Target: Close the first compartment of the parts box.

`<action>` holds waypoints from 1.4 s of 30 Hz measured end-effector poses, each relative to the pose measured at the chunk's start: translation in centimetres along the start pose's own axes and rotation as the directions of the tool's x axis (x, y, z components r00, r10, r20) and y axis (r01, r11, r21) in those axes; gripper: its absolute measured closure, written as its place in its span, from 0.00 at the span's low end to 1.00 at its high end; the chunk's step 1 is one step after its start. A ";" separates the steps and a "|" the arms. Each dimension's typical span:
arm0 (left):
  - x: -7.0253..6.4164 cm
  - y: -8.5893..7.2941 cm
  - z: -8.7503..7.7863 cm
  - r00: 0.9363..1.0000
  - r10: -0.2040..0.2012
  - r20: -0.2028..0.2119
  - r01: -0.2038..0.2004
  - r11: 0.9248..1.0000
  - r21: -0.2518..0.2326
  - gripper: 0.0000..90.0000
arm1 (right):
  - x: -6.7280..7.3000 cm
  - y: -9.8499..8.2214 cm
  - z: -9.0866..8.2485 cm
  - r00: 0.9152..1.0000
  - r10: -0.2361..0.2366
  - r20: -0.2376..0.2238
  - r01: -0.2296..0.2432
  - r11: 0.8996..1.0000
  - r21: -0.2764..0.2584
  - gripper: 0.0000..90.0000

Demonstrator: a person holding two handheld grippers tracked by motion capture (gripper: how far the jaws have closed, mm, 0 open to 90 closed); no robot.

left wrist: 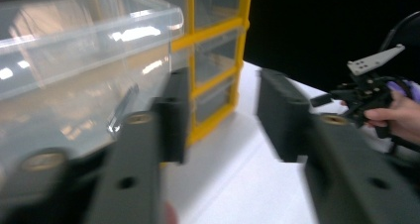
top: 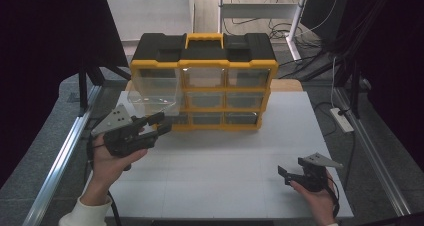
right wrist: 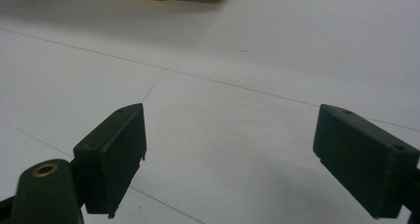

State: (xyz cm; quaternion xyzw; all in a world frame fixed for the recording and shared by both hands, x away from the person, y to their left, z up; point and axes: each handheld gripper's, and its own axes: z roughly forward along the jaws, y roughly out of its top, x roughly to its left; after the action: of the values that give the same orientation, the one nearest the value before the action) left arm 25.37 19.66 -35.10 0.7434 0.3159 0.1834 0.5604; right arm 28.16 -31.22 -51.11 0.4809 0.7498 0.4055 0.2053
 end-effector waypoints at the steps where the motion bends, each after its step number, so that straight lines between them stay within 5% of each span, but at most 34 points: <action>1: 0.1 0.0 0.0 1.000 -0.008 0.009 0.008 1.000 -0.002 0.76 | 0.0 0.0 0.0 1.000 0.000 -0.001 0.000 1.000 0.000 0.15; 6: 0.7 0.0 0.1 1.000 -0.013 -0.018 0.013 1.000 0.000 0.99 | 0.0 0.0 0.0 1.000 0.001 -0.002 -0.001 1.000 0.001 0.15; 42: 3.5 0.0 1.5 0.994 -0.053 -0.094 0.055 0.998 0.018 0.99 | 0.0 0.0 0.1 1.000 -0.003 -0.001 0.003 1.000 0.002 0.15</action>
State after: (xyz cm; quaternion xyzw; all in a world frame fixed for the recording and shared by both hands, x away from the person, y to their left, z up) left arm 28.84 20.98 -35.87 0.7307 0.3635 0.1998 0.5421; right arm 28.20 -31.15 -51.15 0.4798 0.7510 0.4047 0.2049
